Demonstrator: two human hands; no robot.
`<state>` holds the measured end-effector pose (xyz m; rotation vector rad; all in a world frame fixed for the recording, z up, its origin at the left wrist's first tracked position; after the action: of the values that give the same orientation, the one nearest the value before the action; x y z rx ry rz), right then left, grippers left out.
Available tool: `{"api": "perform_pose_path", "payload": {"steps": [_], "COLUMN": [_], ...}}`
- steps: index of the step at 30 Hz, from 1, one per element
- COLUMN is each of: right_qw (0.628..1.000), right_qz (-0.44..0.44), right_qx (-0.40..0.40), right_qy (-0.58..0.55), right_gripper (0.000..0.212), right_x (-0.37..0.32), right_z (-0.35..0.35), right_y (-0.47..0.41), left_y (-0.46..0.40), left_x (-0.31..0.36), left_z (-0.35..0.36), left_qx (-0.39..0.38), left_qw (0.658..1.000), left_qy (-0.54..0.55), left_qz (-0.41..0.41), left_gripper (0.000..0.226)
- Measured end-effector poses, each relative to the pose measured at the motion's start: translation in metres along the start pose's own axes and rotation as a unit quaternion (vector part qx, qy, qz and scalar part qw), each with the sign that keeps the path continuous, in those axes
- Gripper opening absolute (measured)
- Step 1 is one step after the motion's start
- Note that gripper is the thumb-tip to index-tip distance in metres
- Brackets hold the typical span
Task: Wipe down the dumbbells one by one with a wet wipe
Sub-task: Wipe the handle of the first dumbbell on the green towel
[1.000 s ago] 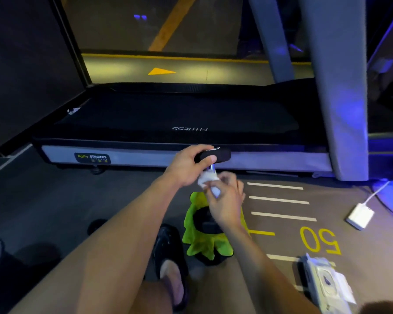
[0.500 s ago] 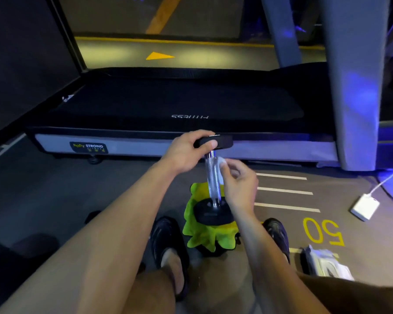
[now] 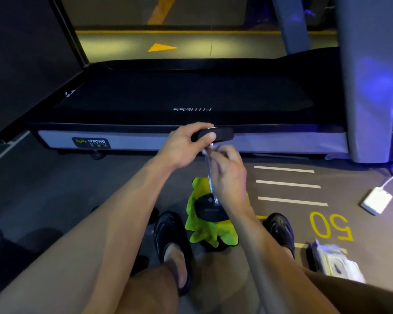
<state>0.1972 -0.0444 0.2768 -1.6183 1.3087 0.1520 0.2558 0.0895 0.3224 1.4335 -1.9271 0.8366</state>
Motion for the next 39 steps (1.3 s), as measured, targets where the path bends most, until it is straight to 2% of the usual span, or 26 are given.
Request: {"api": "perform_pose_path", "payload": {"steps": [3, 7, 9, 12, 14, 18, 20, 23, 25, 30, 35, 39], "right_qw": [1.0, 1.0, 0.999, 0.995, 0.987, 0.978, 0.961, 0.903, 0.87, 0.836, 0.851, 0.876], "right_qz": [-0.021, 0.005, -0.005, 0.007, 0.027, -0.015, -0.006, 0.034, 0.039, 0.003, 0.045, 0.069], "right_qx": [-0.021, 0.013, 0.001, -0.081, -0.155, -0.195, -0.246, -0.356, -0.392, -0.387, -0.389, -0.366], "right_qy": [-0.009, -0.012, -0.04, -0.059, -0.024, 0.073, 0.127, 0.239, 0.295, 0.388, 0.35, 0.306], "right_gripper": [0.022, 0.023, 0.022, 0.023, 0.028, 0.021, 0.021, 0.026, 0.028, 0.034, 0.032, 0.04], "right_x": [0.0, -0.004, -0.006, 0.009, 0.016, 0.003, -0.002, 0.001, -0.007, -0.039, -0.02, 0.009], "right_z": [-0.002, -0.007, -0.009, -0.019, -0.023, -0.021, -0.014, -0.006, 0.0, 0.027, -0.003, -0.019], "right_y": [0.02, -0.001, 0.01, 0.04, 0.041, 0.015, 0.018, 0.045, 0.06, 0.068, 0.074, 0.076], "left_y": [0.004, 0.01, 0.013, 0.017, 0.02, 0.024, 0.025, 0.029, 0.032, 0.038, 0.044, 0.049], "left_x": [0.0, 0.005, 0.005, 0.006, 0.01, 0.016, 0.016, 0.016, 0.017, 0.021, 0.025, 0.024], "left_z": [-0.001, 0.001, 0.0, -0.001, -0.001, 0.002, 0.002, 0.001, -0.001, 0.001, 0.003, 0.003], "left_qx": [-0.005, -0.002, 0.003, 0.004, 0.003, 0.001, 0.002, 0.011, 0.015, 0.021, 0.01, 0.0], "left_qw": [1.0, 1.0, 1.0, 1.0, 1.0, 0.999, 0.999, 0.999, 0.999, 0.999, 0.998, 0.998], "left_qy": [-0.002, 0.006, 0.003, 0.003, -0.001, -0.019, -0.024, -0.028, -0.033, -0.039, -0.031, -0.03], "left_qz": [0.002, 0.016, 0.016, 0.011, 0.016, 0.028, 0.027, 0.031, 0.029, 0.031, 0.045, 0.051], "left_gripper": [0.038, 0.038, 0.039, 0.04, 0.041, 0.043, 0.044, 0.043, 0.046, 0.063, 0.057, 0.057]}}
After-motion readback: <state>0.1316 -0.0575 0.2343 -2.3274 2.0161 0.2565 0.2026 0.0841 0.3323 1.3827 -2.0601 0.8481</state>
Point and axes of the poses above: each hand's wrist, its own y-axis away from the middle knuckle, its own z-axis out of the palm, x = y × z, the point moved 6 cm from there along -y, towards the middle knuckle
